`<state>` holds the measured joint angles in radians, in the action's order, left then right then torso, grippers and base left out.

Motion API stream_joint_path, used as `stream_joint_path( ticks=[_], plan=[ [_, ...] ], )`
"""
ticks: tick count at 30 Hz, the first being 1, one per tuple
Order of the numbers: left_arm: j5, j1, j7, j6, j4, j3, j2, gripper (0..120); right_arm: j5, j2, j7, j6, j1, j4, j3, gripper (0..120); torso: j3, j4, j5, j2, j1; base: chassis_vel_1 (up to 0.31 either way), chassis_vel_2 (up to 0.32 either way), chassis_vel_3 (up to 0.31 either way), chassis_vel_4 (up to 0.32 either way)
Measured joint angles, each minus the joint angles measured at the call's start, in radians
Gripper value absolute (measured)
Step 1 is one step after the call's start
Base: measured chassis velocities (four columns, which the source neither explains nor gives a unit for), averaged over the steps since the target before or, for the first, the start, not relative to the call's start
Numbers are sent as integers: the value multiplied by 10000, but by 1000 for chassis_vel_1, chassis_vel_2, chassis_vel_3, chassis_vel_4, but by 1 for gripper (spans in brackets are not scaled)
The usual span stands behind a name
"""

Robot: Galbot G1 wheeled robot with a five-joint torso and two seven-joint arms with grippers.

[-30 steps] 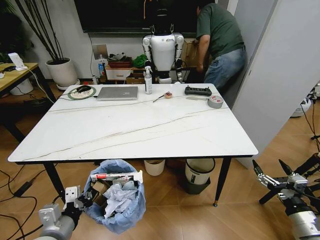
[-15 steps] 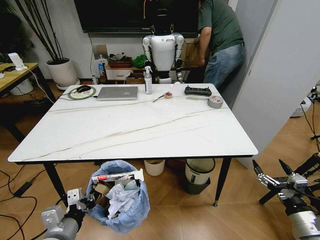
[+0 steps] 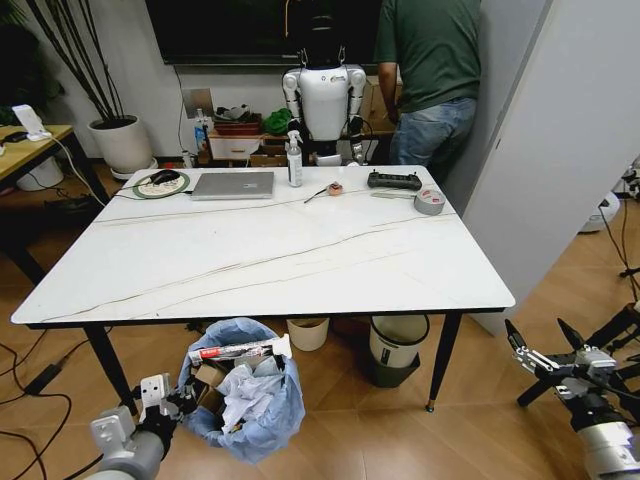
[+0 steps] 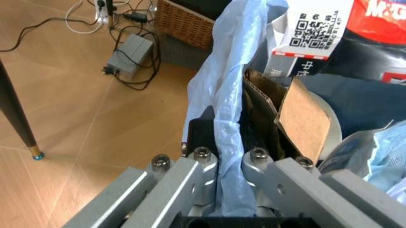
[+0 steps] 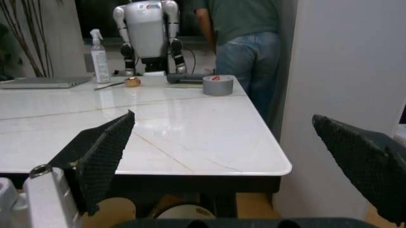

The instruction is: Pick up the trash bin and place the trash from the table into it.

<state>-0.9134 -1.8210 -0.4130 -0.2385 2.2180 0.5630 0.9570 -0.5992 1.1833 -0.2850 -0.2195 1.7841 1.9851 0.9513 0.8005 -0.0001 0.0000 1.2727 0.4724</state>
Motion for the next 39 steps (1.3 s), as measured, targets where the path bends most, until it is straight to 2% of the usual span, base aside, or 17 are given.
stream_joint_path(
  ticks=[39],
  plan=[
    [-202,678,-185,-175,-401,-698,238,0,0,0,1,0,0,0,-1,100,-1148,0,-1,-2078,-926,0,0,0,0]
  ],
)
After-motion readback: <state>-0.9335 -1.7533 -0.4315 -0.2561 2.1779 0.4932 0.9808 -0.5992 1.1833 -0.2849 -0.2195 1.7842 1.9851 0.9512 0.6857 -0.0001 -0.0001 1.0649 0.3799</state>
